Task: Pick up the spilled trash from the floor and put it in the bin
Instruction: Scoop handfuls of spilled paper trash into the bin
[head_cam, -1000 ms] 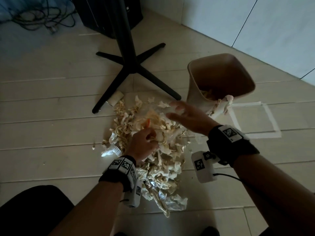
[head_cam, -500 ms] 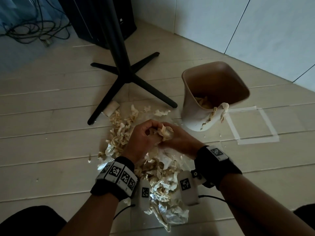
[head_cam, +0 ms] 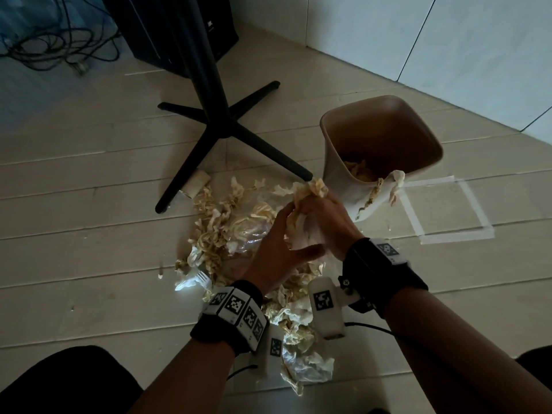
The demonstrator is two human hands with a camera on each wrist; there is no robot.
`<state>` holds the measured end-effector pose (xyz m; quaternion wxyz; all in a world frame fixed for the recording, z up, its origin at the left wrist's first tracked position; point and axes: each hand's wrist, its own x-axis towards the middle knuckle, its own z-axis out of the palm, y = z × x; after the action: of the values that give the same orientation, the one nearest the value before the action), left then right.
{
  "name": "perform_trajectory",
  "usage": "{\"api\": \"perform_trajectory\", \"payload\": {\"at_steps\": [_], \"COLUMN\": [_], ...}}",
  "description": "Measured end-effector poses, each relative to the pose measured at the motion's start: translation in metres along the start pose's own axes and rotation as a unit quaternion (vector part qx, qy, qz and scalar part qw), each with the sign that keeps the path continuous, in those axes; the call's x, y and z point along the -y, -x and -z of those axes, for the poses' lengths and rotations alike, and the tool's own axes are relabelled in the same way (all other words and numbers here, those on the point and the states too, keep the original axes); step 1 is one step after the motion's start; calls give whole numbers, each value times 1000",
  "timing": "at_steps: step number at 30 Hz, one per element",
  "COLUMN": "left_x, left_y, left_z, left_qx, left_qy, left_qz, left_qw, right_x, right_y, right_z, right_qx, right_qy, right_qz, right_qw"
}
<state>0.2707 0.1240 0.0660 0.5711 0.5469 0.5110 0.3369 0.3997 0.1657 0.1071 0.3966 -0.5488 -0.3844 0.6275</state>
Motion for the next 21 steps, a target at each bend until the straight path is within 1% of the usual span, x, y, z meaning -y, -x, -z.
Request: {"api": "perform_trajectory", "payload": {"at_steps": [2,4,7,8,10,11,12,15,16,18,20,21], "left_x": [-3,-6,-9,-10,-9,-9,-8,-2,1,4,3,1], "left_y": [-4,-7,-13,-15,-19,-20,-20,-21,-21,-22,-22,-21], "left_z": [2,8,14,14,15,15,14,16,16,16,14,13], "left_qx": [-59,-117,-174,-187,-200,-200,-192,-132,-111,-81,-48,-42], "left_qy": [17,3,-26,-24,-29,-37,-47,-67,-63,-54,-22,1], "left_qz": [0,2,-13,-16,-26,-31,-36,-38,-33,-15,11,21], "left_qw": [998,993,984,982,979,979,980,988,991,995,999,999], "right_x": [-3,-6,-9,-10,-14,-15,-16,-8,-6,-6,-9,-10], "right_y": [-1,1,5,7,8,9,8,4,2,-1,-3,-3], "right_z": [2,2,3,3,5,7,8,14,16,20,22,22], "right_qx": [17,39,96,114,141,150,151,139,130,102,70,59], "right_qy": [13,21,42,48,25,5,-14,-22,-19,-24,-32,-31], "right_qz": [8,7,6,-17,-98,-128,-138,-103,-87,-79,-64,-55], "right_qw": [1000,999,994,992,985,980,979,985,987,991,995,996]}}
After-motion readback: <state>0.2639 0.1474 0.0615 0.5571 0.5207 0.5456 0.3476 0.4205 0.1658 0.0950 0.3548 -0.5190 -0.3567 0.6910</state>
